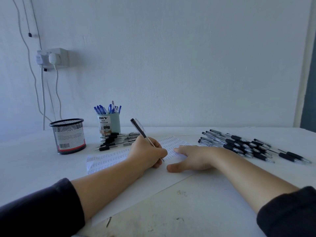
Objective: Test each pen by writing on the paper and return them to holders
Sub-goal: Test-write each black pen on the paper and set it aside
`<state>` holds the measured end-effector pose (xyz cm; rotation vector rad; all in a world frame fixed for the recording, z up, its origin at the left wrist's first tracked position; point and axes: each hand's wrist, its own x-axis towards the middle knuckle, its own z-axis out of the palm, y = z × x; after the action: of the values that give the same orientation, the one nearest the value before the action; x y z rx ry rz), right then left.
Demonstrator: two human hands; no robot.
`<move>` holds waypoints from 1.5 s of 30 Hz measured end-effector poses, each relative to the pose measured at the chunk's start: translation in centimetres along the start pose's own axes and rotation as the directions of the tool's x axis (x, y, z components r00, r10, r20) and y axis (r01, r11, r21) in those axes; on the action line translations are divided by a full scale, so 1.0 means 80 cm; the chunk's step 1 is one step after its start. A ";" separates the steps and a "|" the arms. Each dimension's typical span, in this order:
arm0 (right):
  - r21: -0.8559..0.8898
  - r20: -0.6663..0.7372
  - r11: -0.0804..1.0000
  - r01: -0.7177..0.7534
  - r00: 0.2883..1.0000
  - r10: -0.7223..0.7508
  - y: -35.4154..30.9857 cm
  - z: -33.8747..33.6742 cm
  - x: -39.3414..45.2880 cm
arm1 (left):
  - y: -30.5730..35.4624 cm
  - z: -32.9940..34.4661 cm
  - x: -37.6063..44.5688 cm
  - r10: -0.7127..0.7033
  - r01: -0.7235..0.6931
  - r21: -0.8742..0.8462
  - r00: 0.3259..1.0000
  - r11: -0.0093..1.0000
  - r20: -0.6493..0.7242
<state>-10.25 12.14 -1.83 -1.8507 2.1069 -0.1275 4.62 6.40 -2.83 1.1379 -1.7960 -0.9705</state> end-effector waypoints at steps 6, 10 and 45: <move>0.010 0.006 1.000 0.004 1.000 -0.004 0.000 0.000 -0.001 | 0.001 0.001 0.000 -0.003 0.003 0.021 1.000 1.000 -0.014; 0.003 0.007 1.000 0.004 1.000 -0.004 0.000 -0.001 0.000 | 0.000 0.001 0.000 0.002 -0.002 0.003 1.000 1.000 -0.021; 0.075 -0.023 0.997 0.035 0.999 -0.033 0.004 -0.006 -0.006 | -0.001 -0.055 0.031 -0.148 -0.028 -0.561 0.953 0.827 -0.266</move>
<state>-10.69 12.62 -1.36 -1.8501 2.0564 -0.2336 7.87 3.26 -0.65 0.9022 -1.1216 -1.1900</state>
